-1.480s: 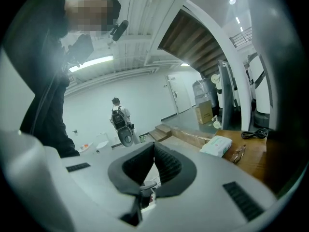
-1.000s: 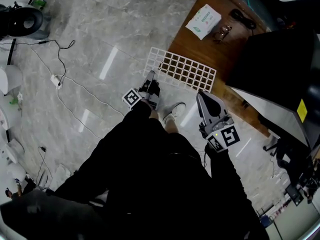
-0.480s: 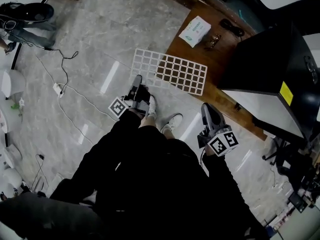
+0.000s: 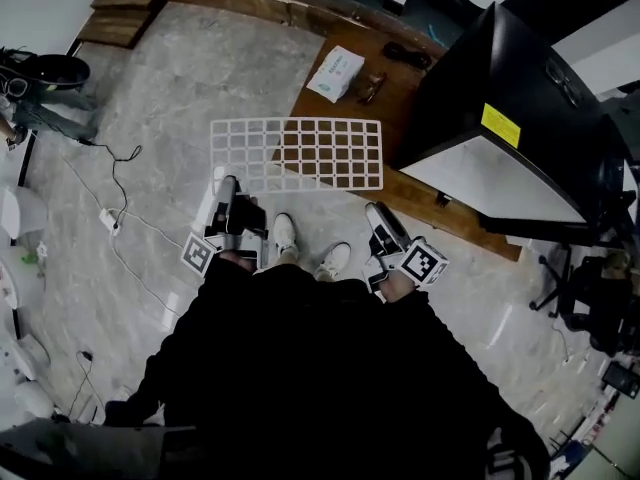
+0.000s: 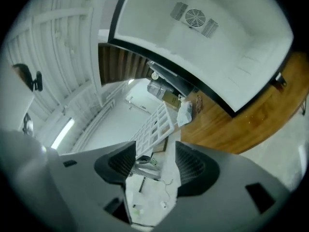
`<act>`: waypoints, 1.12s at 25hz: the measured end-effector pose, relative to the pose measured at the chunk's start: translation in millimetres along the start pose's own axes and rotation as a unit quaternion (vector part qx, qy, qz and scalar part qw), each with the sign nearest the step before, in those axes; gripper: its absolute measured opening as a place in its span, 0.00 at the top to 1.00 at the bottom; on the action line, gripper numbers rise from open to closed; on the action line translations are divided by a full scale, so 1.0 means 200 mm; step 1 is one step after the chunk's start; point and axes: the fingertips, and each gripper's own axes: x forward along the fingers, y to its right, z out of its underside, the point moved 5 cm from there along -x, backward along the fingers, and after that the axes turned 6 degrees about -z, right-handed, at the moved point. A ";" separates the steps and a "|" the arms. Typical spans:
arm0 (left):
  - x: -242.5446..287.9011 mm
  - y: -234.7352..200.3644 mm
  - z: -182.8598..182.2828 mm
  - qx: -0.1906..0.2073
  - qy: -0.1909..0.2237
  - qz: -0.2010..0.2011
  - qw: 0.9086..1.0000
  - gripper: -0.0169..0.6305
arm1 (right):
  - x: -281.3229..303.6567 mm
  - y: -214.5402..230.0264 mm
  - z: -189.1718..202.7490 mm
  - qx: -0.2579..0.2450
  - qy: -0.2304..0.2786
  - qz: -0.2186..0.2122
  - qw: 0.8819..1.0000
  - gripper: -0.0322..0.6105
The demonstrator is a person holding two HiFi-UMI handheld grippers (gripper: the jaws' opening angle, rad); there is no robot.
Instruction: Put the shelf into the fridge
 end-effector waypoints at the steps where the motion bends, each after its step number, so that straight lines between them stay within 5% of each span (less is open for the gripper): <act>1: -0.02 0.03 0.03 -0.002 0.000 0.006 1.000 0.91 | 0.01 0.00 -0.03 0.015 0.016 -0.018 1.000 0.56; 6: -0.15 0.15 0.18 -0.013 0.001 0.024 1.000 0.91 | -0.04 0.07 -0.09 0.137 0.096 -0.020 0.986 0.57; 9: -0.22 0.19 0.24 -0.013 0.004 0.022 1.000 0.91 | -0.05 0.02 -0.12 0.170 0.127 -0.051 0.976 0.85; 11: -0.25 0.19 0.27 -0.013 0.007 0.018 1.000 0.91 | -0.09 -0.02 -0.13 0.181 0.144 -0.068 0.971 0.88; 16: -0.31 0.21 0.31 0.012 -0.019 0.000 1.000 0.92 | -0.22 -0.10 -0.12 0.177 0.187 -0.080 0.963 0.90; 22: -0.26 0.25 0.35 0.059 -0.097 -0.012 0.993 0.92 | -0.43 -0.17 -0.05 0.161 0.255 -0.056 0.952 0.90; 28: -0.21 0.24 0.50 0.053 -0.184 -0.012 0.981 0.93 | -0.71 -0.24 0.03 0.145 0.332 -0.023 0.932 0.90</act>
